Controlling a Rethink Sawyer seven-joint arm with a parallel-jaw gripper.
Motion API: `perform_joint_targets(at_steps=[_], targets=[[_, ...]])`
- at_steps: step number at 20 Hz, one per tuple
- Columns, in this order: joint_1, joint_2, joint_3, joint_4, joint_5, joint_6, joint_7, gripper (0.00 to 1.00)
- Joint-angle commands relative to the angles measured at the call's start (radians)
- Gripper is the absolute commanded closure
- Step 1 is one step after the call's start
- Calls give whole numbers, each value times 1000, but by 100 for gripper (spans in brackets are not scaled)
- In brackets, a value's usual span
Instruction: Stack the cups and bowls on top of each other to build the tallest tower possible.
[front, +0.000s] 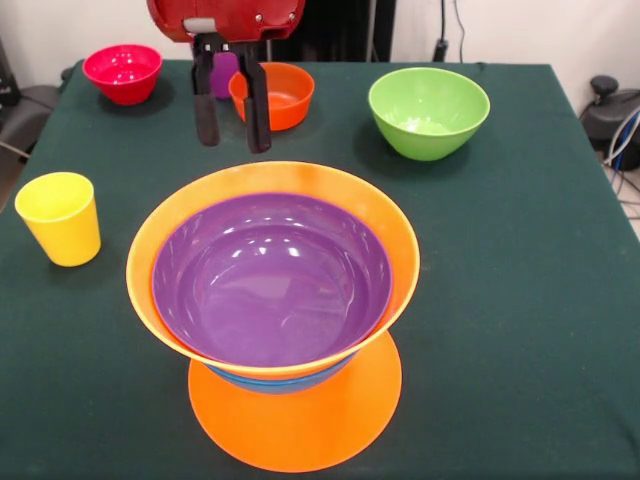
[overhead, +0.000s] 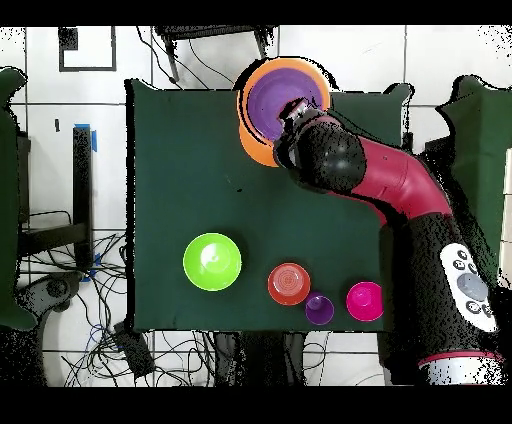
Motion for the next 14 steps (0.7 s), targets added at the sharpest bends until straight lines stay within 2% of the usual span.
perform_joint_targets(at_steps=[1,3,9,14], targets=[[85,131,-48,-141,-55,348,-40,0],[30,104,31,-66,-111,188,-168,0],[57,87,0,-78,-111,242,-103,0],[18,117,42,-74,-90,254,-123,0]])
